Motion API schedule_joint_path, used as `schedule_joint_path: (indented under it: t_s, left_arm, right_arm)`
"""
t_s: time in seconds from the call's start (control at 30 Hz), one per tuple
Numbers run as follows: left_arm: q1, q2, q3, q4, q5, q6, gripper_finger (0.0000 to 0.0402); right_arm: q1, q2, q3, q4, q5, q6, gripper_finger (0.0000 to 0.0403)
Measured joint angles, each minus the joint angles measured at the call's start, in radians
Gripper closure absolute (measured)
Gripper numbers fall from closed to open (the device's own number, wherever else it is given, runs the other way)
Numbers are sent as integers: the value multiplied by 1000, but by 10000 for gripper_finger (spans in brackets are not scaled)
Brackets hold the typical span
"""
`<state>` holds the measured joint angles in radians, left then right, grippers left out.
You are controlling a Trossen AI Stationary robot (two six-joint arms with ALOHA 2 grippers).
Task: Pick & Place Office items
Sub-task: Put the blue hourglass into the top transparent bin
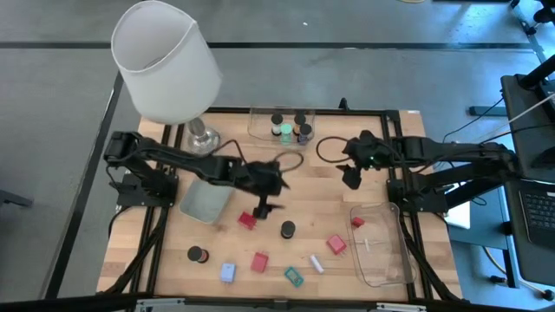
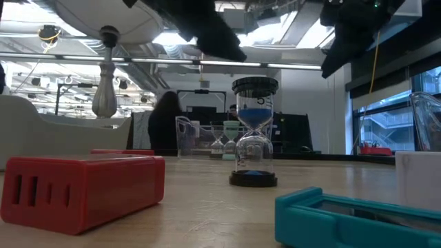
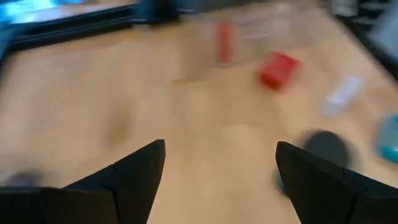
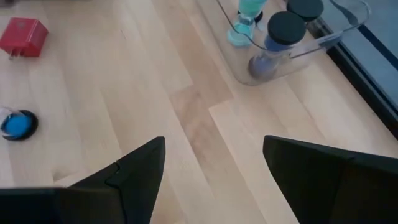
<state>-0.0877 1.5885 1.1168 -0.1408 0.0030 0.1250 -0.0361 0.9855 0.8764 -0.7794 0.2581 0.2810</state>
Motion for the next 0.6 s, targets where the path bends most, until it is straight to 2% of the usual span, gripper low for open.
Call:
schedule_joint_path:
  t_s: [0.13,0.3,0.6]
  left_arm:
    - [-65,26,0,36,94,16,97]
    - [-111,100,0,107,97,-31,84]
    - [-107,191,0,138,128,-33,60]
  right_arm:
    - [10,0,-23,34,12,0,129]
    - [10,0,-29,60,23,0,129]
    - [10,0,-29,89,22,-2,129]
